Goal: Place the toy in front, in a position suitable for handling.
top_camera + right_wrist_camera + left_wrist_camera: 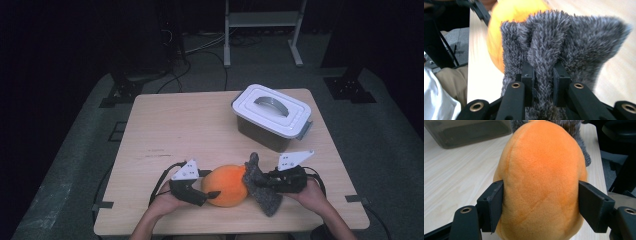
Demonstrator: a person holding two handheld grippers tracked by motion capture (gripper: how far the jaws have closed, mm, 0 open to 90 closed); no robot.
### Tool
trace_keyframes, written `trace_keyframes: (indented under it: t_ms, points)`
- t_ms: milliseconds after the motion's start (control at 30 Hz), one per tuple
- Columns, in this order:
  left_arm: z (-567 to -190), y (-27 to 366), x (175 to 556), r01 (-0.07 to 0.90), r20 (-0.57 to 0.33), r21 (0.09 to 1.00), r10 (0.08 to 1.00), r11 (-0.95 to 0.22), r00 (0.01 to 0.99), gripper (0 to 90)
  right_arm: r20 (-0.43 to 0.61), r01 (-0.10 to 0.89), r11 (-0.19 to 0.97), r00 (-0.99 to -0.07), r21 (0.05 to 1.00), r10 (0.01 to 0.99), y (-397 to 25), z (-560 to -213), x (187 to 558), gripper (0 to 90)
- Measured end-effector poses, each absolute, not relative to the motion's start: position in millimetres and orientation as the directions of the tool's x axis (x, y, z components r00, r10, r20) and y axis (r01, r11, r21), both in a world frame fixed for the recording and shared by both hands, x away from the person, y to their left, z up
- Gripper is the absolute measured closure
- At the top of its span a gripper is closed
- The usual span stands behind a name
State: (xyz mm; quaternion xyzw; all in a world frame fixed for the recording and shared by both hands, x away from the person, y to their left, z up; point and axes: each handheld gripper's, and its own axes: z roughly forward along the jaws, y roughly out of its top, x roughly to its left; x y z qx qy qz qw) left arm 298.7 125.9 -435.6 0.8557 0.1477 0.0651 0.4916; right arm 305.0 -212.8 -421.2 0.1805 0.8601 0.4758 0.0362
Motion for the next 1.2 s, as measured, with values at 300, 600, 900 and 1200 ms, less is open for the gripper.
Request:
trace_keyframes:
  t_ms: [300, 600, 900, 1200]
  points:
    - [-430, 119, 298, 0.174, -0.016, 0.858, 0.313, -0.483, 0.950, 22.1, 0.055, 0.210, 0.500, -0.950, 0.840, 0.306, -193, -405, 307, 74.6]
    - [-436, 122, 308, 0.265, -0.114, 0.853, 0.333, -0.450, 0.936, 9.5, 0.085, 0.258, 0.511, -0.938, 0.820, 0.335, -207, -421, 307, 74.7]
    - [-420, 112, 301, 0.107, 0.079, 0.869, 0.349, -0.483, 0.934, 35.8, 0.014, 0.185, 0.485, -0.942, 0.855, 0.335, -201, -394, 304, 74.9]
    - [-426, 114, 301, 0.142, 0.039, 0.874, 0.359, -0.464, 0.933, 23.3, 0.039, 0.205, 0.484, -0.943, 0.851, 0.331, -197, -407, 312, 74.9]
